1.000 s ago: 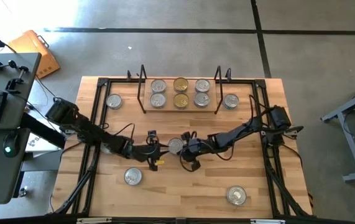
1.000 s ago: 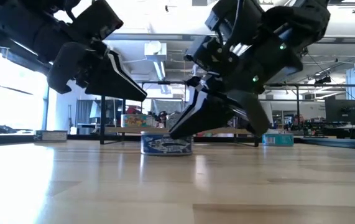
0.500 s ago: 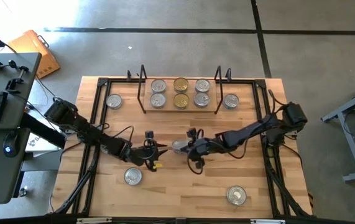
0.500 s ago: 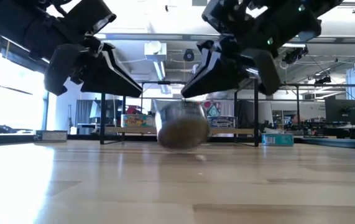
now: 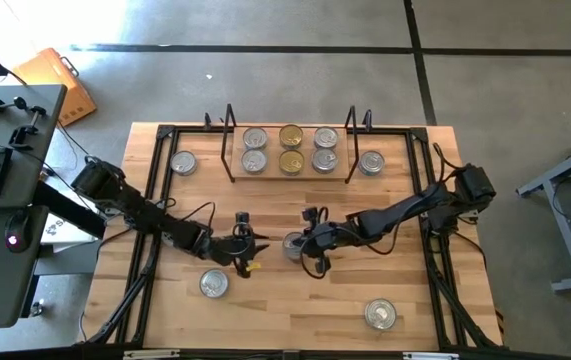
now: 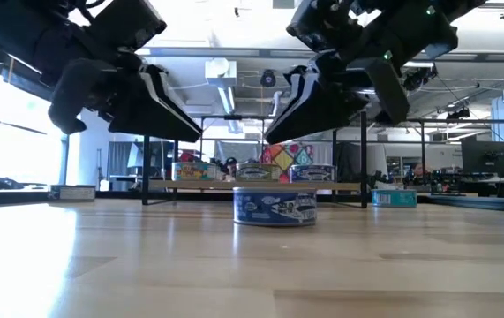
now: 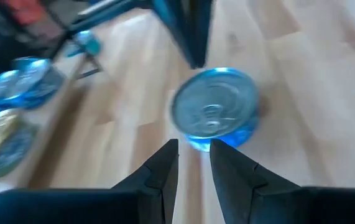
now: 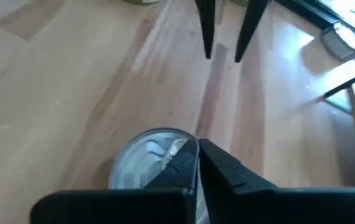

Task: Stack canned seafood by type on shelf
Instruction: Stack the blue tuna can on top of the blue tuna can on the shelf

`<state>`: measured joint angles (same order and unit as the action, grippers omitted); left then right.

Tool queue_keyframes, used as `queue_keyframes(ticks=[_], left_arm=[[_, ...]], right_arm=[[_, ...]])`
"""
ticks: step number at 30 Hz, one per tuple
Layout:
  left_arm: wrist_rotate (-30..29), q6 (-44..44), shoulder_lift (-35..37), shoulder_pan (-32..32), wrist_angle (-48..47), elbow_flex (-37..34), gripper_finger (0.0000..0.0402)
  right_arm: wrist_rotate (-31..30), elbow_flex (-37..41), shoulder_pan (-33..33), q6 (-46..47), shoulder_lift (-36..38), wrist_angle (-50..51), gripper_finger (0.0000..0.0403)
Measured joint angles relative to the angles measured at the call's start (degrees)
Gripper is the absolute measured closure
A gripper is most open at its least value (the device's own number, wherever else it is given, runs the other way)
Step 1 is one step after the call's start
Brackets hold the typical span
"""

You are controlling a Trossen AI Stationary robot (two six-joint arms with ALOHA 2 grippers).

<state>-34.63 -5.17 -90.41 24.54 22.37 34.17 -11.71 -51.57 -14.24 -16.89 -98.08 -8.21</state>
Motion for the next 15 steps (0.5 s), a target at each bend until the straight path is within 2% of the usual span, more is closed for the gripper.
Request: queue_keyframes(ticks=[4,7,9,12,15], left_arm=[[5.99,-0.02,-0.58,-2.5,1.16,0.0,0.0316],[9.92,-0.34,-1.82,-4.44,2.44,-0.02,0.0316],[15.41,-1.65,-3.23,-6.06,3.41,-0.02,0.0316],[23.55,-3.43,-6.55,-8.53,6.38,-0.01,0.0316],[24.52,-4.02,-10.09,-10.63,8.98,-0.02,0.0316]], right_arm=[[-0.93,-0.04,1.0,3.27,0.72,6.05,0.0348],[-7.11,-0.04,3.59,11.3,0.59,14.14,0.0315],[-7.25,-0.04,5.75,18.21,-0.27,18.26,0.0302],[0.38,-0.04,7.85,22.37,-2.58,18.95,0.0295],[7.65,-0.04,8.22,21.46,-4.73,15.38,0.0297]])
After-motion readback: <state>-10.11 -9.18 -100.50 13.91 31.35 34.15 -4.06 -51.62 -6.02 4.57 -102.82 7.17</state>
